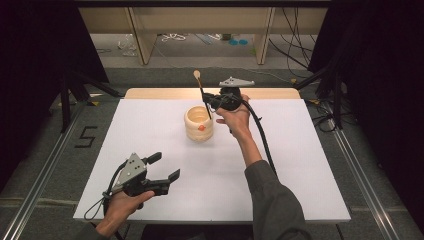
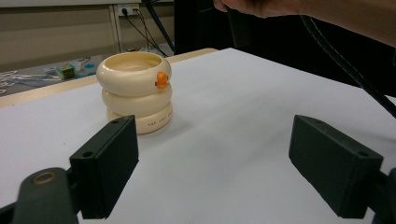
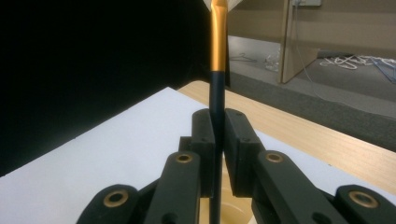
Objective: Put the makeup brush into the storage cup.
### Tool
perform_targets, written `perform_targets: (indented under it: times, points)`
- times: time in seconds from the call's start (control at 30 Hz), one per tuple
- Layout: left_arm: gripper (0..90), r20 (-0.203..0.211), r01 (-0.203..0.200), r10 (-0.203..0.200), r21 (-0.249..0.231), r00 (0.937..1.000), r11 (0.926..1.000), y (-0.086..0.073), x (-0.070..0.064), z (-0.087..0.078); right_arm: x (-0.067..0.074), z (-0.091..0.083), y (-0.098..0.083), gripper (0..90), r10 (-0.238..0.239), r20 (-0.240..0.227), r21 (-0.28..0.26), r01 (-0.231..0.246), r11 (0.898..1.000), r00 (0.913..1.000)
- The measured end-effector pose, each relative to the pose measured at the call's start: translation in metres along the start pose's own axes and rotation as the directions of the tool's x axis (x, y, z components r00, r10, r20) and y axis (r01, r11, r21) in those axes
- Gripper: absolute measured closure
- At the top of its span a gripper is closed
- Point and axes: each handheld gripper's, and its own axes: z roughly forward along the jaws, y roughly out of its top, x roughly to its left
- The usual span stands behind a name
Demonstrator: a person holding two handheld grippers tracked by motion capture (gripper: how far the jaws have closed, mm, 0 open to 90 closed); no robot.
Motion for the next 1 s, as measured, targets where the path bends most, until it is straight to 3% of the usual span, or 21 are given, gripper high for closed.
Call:
perform_targets:
  times: [0.17, 0.4, 0.43, 0.53, 1.0]
  points:
    - [15.7, 0.000, -0.001, 0.001, 0.001, 1.0000, 1.0000, 0.000, 0.000, 0.000, -0.002, 0.001, 0.000, 83.3, 0.015, 0.002, 0.009, -0.015, 1.000, 0.9999]
    - [15.7, 0.000, 0.011, -0.011, 0.000, 0.9999, 0.9999, 0.000, 0.000, 0.000, 0.003, 0.007, 0.007, 83.3, -0.013, 0.000, 0.008, 0.013, 1.000, 0.9999]
    - [15.7, 0.000, 0.016, -0.016, -0.002, 0.9999, 0.9999, 0.000, 0.000, 0.000, 0.005, 0.009, 0.010, 83.3, 0.005, -0.011, 0.002, -0.005, 1.000, 0.9999]
    - [15.7, 0.002, -0.002, 0.002, -0.001, 1.0000, 1.0000, 0.000, 0.001, -0.001, 0.002, 0.011, 0.007, 83.3, 0.018, -0.005, 0.009, -0.018, 1.000, 0.9998]
    - [15.7, 0.003, 0.000, 0.000, 0.000, 1.0000, 1.0000, 0.000, 0.000, 0.000, 0.003, 0.023, 0.002, 83.3, 0.024, -0.011, -0.017, -0.024, 1.000, 0.9997]
